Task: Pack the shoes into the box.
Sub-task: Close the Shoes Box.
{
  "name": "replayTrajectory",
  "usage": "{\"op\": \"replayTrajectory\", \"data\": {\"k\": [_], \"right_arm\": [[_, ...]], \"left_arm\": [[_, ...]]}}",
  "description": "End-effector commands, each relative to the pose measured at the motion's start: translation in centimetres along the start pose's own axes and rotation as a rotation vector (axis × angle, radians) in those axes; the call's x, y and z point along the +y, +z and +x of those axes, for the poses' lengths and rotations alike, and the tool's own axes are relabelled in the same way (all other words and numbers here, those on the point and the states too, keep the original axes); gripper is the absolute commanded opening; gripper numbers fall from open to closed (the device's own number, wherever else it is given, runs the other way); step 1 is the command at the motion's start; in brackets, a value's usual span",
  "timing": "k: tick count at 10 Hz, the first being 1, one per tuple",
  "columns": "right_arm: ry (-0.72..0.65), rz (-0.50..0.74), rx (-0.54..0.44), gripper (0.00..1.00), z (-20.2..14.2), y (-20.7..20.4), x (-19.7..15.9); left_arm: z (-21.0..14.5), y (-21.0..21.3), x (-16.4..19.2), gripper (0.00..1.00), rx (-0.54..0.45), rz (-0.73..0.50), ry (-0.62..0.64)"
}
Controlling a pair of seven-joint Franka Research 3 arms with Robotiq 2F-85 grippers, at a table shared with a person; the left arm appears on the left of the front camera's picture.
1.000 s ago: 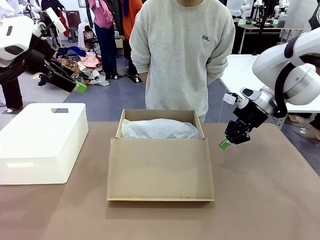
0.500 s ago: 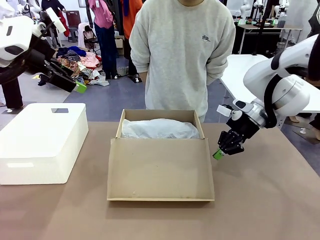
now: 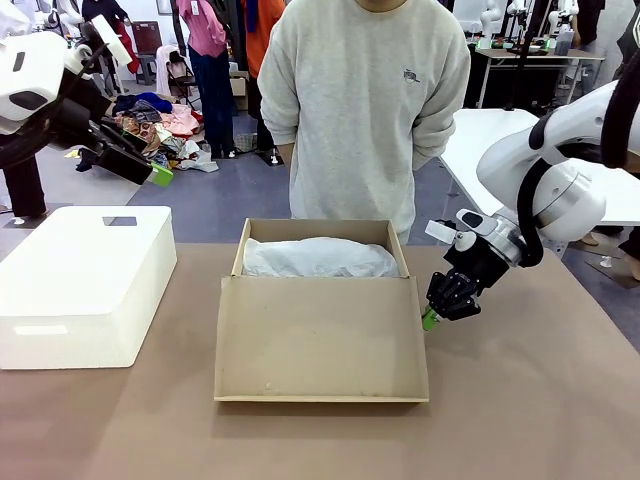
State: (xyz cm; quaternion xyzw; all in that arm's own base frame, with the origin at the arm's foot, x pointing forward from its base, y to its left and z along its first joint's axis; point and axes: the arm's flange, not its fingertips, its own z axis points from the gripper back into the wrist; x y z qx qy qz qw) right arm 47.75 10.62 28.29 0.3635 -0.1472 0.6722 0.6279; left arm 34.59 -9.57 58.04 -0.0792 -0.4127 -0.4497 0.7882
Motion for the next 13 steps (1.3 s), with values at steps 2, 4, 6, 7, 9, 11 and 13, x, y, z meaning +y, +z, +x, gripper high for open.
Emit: {"op": "replayTrajectory", "data": {"k": [2,4,6,7,9,11,13], "right_arm": [[0.048,0.02,-0.048,0.0,0.2,-0.4,-0.4],[0.06,0.03,-0.054,0.0,0.4,-1.1,-0.6],[0.073,0.047,-0.054,0.0,0.7,-2.1,-0.8],[0.078,0.052,-0.058,0.0,0.7,-2.4,-0.9],[0.092,0.06,-0.079,0.0,0.9,-2.6,-0.7],[0.103,0.062,-0.11,0.0,0.9,-2.4,-0.1],[0.12,0.057,-0.159,0.0,0.9,-2.1,0.6]], "left_arm": [[0.0,-0.1,0.1,1.0,-0.015,-0.001,-0.005],[0.0,-0.1,0.1,1.0,-0.015,-0.001,-0.005],[0.0,-0.1,0.1,1.0,-0.015,-0.001,-0.005],[0.0,-0.1,0.1,1.0,-0.015,-0.001,-0.005],[0.0,-0.1,0.1,1.0,-0.015,-0.001,-0.005],[0.0,-0.1,0.1,1.0,-0.015,-0.001,-0.005],[0.0,-0.1,0.1,1.0,-0.015,-0.001,-0.005]]}}
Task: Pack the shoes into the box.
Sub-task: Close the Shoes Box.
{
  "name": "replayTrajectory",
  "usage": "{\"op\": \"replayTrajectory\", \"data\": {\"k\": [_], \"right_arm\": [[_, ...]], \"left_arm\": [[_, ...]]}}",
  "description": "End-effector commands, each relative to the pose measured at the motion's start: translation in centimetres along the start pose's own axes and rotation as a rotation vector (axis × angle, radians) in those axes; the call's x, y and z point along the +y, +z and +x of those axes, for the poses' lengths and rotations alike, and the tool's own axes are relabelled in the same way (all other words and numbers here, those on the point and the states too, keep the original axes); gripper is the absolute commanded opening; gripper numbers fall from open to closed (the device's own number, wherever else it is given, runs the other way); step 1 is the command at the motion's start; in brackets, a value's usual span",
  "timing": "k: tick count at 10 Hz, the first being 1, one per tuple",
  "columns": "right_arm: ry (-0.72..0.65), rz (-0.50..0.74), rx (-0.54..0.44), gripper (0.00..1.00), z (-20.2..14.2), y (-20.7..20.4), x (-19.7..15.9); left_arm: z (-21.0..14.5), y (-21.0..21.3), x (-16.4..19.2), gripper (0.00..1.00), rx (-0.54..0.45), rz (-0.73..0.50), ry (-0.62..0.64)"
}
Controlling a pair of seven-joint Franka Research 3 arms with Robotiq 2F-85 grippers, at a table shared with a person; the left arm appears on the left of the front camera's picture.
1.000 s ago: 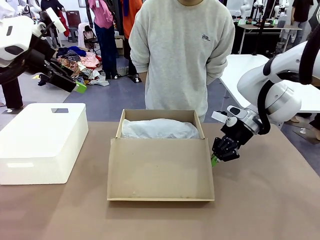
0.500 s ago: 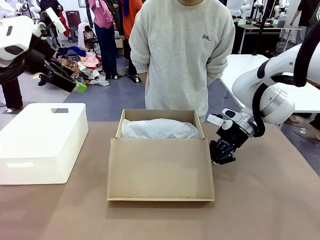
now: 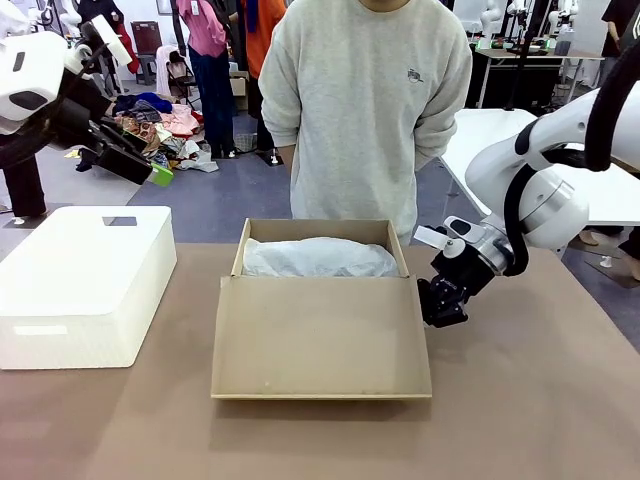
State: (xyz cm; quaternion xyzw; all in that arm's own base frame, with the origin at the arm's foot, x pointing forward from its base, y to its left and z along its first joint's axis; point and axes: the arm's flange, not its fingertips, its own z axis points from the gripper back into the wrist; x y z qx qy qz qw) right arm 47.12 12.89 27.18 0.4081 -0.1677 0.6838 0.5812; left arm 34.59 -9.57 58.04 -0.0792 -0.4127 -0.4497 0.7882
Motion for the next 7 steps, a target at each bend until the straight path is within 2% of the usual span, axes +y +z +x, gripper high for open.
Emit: {"op": "replayTrajectory", "data": {"k": [1,7], "right_arm": [[0.052,-0.011,-0.087,0.0,0.1,0.3,1.0],[0.084,-0.093,-0.241,0.0,0.3,1.4,2.3]], "left_arm": [[0.0,-0.1,0.1,1.0,-0.015,-0.001,-0.005],[0.0,-0.1,0.1,1.0,-0.015,-0.001,-0.005]]}}
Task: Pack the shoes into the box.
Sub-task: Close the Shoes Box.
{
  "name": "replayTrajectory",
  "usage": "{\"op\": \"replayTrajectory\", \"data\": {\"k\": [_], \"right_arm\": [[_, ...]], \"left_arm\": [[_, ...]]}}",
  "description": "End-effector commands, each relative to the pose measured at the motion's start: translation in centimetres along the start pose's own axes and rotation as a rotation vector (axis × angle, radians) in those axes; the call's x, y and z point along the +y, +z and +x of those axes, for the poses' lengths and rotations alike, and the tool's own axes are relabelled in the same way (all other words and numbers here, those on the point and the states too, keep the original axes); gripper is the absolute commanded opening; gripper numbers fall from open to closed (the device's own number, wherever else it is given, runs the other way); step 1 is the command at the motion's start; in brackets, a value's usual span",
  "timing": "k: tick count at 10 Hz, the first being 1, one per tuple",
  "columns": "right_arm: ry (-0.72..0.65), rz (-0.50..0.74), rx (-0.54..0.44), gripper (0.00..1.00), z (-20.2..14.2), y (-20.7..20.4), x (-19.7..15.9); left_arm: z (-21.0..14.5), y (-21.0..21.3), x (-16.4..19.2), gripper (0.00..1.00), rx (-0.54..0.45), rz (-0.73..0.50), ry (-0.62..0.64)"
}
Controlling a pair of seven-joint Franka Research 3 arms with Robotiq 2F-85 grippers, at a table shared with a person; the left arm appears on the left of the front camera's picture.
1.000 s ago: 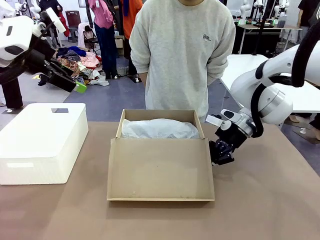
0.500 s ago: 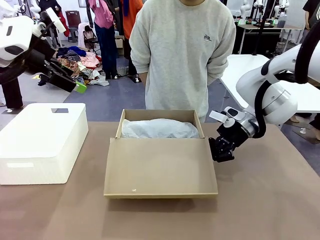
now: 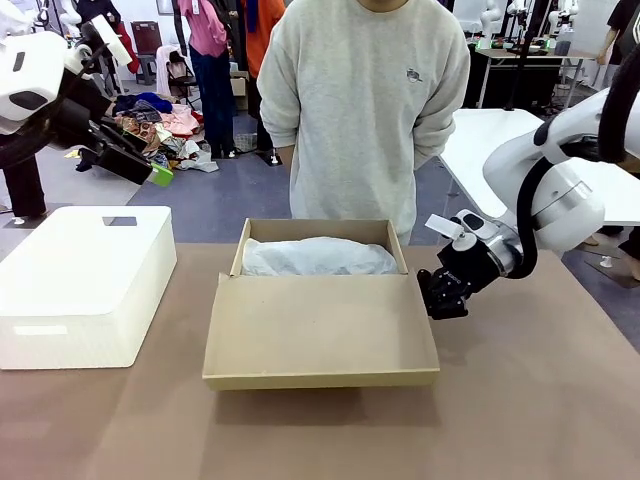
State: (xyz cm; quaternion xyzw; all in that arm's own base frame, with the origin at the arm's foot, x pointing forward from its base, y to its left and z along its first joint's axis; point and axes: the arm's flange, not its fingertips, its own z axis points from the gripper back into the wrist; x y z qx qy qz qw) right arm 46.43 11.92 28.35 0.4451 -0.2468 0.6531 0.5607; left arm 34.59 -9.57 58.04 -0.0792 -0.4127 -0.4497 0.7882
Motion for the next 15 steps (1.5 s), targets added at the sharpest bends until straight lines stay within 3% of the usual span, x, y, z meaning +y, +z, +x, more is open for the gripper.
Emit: {"op": "replayTrajectory", "data": {"k": [1,5,7,10,15], "right_arm": [[0.05,-0.046,-0.102,0.0,0.4,0.7,1.3],[0.079,-0.103,-0.278,0.0,0.3,2.3,1.6],[0.079,-0.124,-0.318,0.0,0.7,3.0,1.2],[0.098,-0.195,-0.327,0.0,2.8,4.4,0.0],[0.046,-0.295,-0.24,0.0,6.0,6.5,-2.1]], "left_arm": [[0.0,-0.1,0.1,1.0,-0.015,-0.001,-0.004],[0.0,-0.1,0.1,1.0,-0.015,-0.001,-0.004],[0.0,-0.1,0.1,1.0,-0.015,-0.001,-0.004],[0.0,-0.1,0.1,1.0,-0.015,-0.001,-0.004],[0.0,-0.1,0.1,1.0,-0.015,-0.001,-0.004]]}}
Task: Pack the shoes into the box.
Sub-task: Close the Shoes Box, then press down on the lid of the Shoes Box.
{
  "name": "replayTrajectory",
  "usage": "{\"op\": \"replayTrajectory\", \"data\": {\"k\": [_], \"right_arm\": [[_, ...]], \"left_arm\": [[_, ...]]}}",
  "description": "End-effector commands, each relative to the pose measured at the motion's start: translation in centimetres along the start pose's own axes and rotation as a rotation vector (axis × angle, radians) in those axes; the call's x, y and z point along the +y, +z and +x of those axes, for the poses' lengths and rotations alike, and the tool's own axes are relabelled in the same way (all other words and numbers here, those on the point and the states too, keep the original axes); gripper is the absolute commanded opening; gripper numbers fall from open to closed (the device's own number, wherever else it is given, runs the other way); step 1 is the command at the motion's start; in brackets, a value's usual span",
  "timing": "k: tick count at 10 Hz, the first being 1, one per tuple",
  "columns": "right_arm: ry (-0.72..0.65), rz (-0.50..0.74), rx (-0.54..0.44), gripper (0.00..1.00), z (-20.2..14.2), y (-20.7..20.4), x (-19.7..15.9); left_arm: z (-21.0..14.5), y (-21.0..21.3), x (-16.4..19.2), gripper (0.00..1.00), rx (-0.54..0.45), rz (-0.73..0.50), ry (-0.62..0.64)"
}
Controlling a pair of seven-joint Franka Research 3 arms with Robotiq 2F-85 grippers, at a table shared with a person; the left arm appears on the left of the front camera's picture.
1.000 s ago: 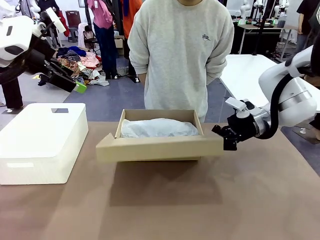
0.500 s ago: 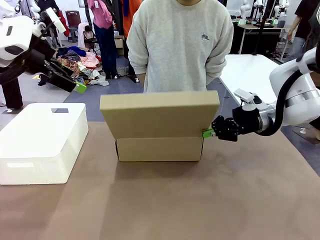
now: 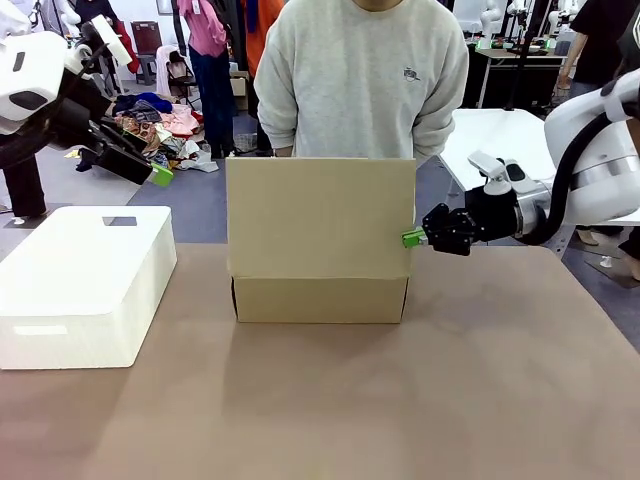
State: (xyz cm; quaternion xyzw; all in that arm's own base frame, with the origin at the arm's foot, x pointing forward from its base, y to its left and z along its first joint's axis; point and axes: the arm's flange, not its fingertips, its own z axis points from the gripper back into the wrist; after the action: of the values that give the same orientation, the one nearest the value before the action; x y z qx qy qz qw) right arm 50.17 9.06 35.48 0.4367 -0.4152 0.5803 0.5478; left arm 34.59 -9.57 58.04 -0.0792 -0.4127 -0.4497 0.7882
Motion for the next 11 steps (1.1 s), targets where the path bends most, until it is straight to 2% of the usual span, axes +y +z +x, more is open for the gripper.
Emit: {"op": "replayTrajectory", "data": {"k": [1,3,4,6,7,11], "right_arm": [[-0.059,-0.02,0.02,0.0,1.4,-1.0,-0.7],[-0.129,-0.016,0.061,0.0,3.1,-0.9,-0.4],[-0.182,0.039,0.041,0.0,3.7,-0.6,-0.3],[-0.161,0.061,0.105,0.0,3.8,-0.3,0.3],[-0.143,0.014,0.043,0.0,2.9,-0.8,-0.1],[-0.143,0.014,0.043,0.0,2.9,-0.8,-0.1]], "left_arm": [[0.0,-0.1,0.1,1.0,-0.015,-0.001,-0.004],[0.0,-0.1,0.1,1.0,-0.015,-0.001,-0.004],[0.0,-0.1,0.1,1.0,-0.015,-0.001,-0.004],[0.0,-0.1,0.1,1.0,-0.015,-0.001,-0.004],[0.0,-0.1,0.1,1.0,-0.015,-0.001,-0.004],[0.0,-0.1,0.1,1.0,-0.015,-0.001,-0.004]]}}
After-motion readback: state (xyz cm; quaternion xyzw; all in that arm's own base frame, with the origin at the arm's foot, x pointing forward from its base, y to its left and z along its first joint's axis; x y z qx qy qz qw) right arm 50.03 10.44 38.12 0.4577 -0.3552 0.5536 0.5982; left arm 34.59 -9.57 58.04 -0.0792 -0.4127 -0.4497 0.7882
